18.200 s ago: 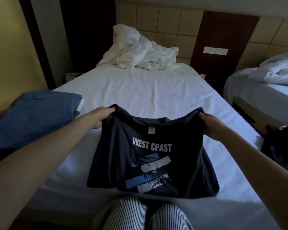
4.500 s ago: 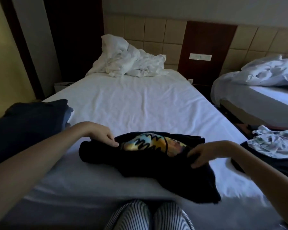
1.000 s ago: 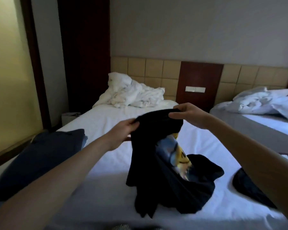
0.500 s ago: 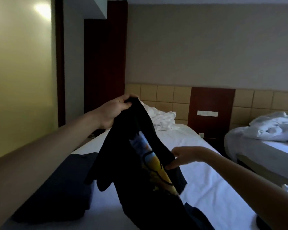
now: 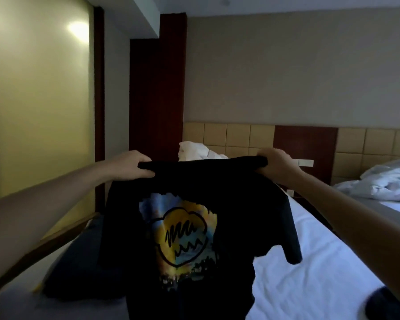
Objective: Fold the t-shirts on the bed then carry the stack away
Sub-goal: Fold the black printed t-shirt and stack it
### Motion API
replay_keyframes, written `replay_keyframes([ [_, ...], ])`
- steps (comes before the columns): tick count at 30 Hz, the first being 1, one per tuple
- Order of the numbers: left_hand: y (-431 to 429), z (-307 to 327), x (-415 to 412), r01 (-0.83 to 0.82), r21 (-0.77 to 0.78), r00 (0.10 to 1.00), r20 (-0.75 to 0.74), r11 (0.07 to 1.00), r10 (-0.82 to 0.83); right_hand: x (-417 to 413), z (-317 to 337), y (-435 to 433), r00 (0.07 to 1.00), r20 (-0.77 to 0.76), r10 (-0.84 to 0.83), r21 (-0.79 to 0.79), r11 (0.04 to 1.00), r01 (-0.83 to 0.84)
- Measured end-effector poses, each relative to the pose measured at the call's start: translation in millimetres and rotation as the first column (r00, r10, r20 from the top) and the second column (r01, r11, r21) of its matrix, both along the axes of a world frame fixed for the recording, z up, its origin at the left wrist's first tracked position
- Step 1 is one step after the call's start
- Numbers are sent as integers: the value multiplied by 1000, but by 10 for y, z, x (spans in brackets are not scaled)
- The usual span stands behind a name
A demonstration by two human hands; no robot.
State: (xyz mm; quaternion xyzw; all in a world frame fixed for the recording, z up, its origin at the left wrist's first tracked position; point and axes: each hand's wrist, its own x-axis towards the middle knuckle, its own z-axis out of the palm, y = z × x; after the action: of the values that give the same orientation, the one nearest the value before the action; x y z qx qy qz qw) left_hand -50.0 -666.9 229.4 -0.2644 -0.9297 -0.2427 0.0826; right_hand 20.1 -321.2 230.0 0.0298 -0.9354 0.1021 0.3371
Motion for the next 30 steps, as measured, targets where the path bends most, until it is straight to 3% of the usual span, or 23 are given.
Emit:
replay_keyframes([
  [2,62,-8,-21,-3,189,1000,-1,982,3,5,18,2,971,-193,142,-235,954,-186],
  [4,136,-16,-34,11,382,992,112,924,-58,17,-4,4,909,-350,226,-423,828,-368],
  [6,199,-11,-25,38,484,976,171,874,-137,-11,-42,48,883,-424,200,-522,743,-419],
  [8,226,15,6,93,496,943,233,863,-236,-10,-83,126,943,-324,75,-567,782,-258],
  [10,233,18,11,129,471,862,382,873,-333,7,-165,232,977,-208,-43,-494,867,-67],
  [12,273,-11,-27,184,446,776,481,876,-408,31,-258,345,983,-180,-24,-458,887,-63],
  [16,491,-194,-135,113,456,821,457,883,-341,79,-394,441,990,-102,95,-612,779,-138],
  [20,642,-338,-253,65,610,849,382,790,-365,138,-418,475,992,-9,122,-777,624,-84],
  [22,715,-389,-279,76,616,910,279,784,-308,184,-427,514,991,24,128,-743,666,-68],
  [23,757,-404,-286,102,606,934,215,789,-286,217,-425,528,995,35,91,-656,754,-46],
  [25,845,-416,-283,179,596,955,88,783,-284,256,-411,581,998,32,-52,-327,943,59],
  [27,914,-397,-281,252,594,946,17,764,-325,272,-399,621,990,-7,-139,-122,983,137],
  [30,960,-323,-280,330,452,919,45,829,-391,204,-428,676,987,-70,-147,-215,968,129],
])
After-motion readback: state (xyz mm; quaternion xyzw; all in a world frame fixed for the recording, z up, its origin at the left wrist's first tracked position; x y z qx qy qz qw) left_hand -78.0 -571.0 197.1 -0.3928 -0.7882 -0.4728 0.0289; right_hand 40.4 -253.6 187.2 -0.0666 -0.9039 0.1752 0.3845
